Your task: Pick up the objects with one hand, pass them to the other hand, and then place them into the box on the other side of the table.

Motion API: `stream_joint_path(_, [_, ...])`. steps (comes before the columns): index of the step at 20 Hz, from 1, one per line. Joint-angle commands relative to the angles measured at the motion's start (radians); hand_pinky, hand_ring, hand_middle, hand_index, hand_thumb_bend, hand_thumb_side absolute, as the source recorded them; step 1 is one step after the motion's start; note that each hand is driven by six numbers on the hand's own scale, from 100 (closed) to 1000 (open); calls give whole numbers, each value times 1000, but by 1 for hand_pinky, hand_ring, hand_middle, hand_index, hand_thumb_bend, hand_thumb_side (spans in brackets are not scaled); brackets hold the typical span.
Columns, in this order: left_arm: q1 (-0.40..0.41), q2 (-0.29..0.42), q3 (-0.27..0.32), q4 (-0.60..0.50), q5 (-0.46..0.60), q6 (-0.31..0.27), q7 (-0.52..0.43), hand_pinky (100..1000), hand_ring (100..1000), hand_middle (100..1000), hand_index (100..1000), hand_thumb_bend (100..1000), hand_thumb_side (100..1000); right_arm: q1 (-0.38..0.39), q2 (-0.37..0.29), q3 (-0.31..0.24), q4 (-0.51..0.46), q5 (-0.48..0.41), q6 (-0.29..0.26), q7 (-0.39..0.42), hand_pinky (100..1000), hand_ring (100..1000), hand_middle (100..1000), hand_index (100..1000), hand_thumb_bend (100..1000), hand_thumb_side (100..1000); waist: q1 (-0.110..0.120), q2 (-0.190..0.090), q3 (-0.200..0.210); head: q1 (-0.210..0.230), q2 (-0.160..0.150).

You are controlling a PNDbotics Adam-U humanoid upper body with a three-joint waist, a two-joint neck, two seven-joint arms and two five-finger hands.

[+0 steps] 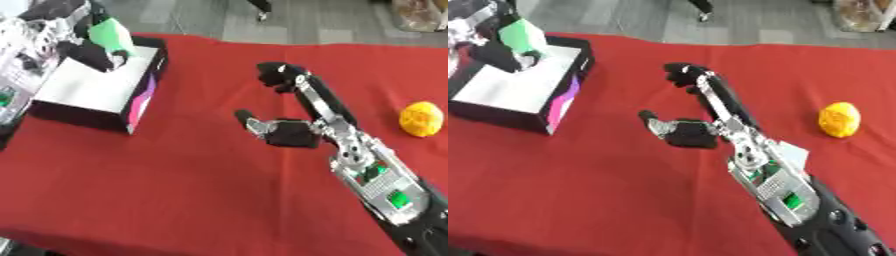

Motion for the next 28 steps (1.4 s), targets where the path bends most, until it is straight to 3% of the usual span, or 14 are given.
stream_joint_path(1, [-29,26,34,57,15,-3,43,669,558,407,416,100,100,-20,-22,-21,-52,-16,5,1,814,806,746,859,401,305,-15,10,-5,37,-2])
stream_joint_path(12, [-44,-24,89,277,83,-57,230,682,560,421,440,100,160,-31,-25,-43,-104,-43,-2,-4,811,798,739,853,396,308,-43,42,-48,102,-2])
stream_joint_path(15, [-47,-30,100,314,80,-59,265,688,568,449,477,100,145,-33,-24,-46,-105,-50,-10,-7,811,797,738,852,393,308,-44,43,-50,124,-2])
stream_joint_path(17, [-48,-33,107,334,78,-58,284,702,583,482,533,102,186,-33,-23,-47,-105,-52,-12,-8,811,796,738,852,393,309,-45,43,-50,133,-2])
stream_joint_path(22, [-48,-35,112,368,47,-60,316,782,705,639,741,336,416,-30,-22,-47,-105,-57,-13,-7,810,793,736,850,391,310,-44,40,-51,137,-2])
stream_joint_path(25, [-49,-35,115,378,19,-55,320,824,772,726,820,448,518,-29,-22,-48,-105,-59,-12,-8,810,792,735,849,390,311,-43,39,-51,135,-2])
stream_joint_path(28, [-49,-33,116,382,-13,-48,311,841,791,742,833,526,568,-27,-23,-49,-105,-59,-10,-8,810,790,733,848,389,312,-42,38,-51,127,-2])
